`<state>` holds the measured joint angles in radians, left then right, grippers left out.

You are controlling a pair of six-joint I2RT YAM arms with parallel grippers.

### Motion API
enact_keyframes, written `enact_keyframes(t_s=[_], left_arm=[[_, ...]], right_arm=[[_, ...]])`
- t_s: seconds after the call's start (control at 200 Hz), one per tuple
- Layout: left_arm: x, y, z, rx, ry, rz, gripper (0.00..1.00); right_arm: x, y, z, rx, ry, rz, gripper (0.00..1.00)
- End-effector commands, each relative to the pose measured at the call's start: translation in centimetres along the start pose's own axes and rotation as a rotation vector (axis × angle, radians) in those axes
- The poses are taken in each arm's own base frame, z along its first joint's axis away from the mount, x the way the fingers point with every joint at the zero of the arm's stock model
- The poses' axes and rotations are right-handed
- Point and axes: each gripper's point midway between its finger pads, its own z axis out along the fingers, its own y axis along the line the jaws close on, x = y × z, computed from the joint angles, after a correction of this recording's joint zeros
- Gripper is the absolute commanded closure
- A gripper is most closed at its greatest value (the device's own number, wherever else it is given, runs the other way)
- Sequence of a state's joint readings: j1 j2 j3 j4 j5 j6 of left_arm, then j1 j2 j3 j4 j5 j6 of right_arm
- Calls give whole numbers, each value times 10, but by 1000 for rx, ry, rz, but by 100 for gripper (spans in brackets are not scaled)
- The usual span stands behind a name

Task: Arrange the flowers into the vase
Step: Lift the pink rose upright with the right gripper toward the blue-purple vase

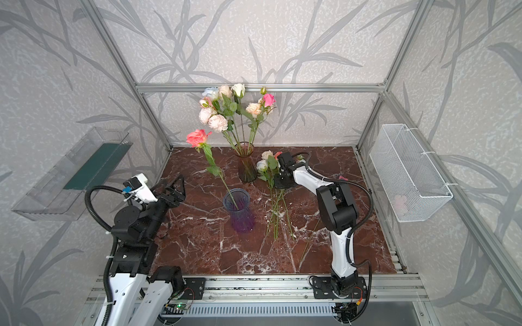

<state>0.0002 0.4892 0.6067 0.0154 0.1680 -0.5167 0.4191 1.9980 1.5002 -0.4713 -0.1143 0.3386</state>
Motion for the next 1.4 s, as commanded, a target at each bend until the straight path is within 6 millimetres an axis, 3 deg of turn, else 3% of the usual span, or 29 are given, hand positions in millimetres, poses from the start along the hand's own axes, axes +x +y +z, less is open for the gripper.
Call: enact_keyframes(t_s=[0.0,0.12,0.145,0.32,0.46,0.69,0.85,0.965,1.07,1.215,1.394], left_arm=[[-6,-9,-2,38,-20,0,11],[-7,-12,-3,58,-23,2,11],[-7,-14,-3,66,-22,1,11],[-6,-26,-4,129,-7,-2,12],[0,-28,-5,122,39,-41,16],[51,-18,-23,68,266,-251,24],[71,-23,-40,89,348,-290,25],[86,-29,-42,110,417,-298,25],[99,-38,-41,142,487,-292,25],[104,-54,-42,202,514,-269,25],[105,-60,-43,243,512,-278,24]], right_arm=[[-37,25,-65,-74,-185,-10,99],[-43,29,-103,-100,-277,3,99],[-47,32,-120,-112,-316,4,99],[-43,35,-174,-158,-448,29,99],[-44,50,-242,-248,-650,17,99],[-43,112,-368,-417,-992,-122,99],[-45,170,-421,-549,-1142,-227,99],[-50,215,-437,-631,-1194,-289,99],[-62,248,-434,-666,-1211,-316,100],[-72,277,-405,-681,-1164,-335,100],[-60,282,-354,-671,-1084,-324,100]])
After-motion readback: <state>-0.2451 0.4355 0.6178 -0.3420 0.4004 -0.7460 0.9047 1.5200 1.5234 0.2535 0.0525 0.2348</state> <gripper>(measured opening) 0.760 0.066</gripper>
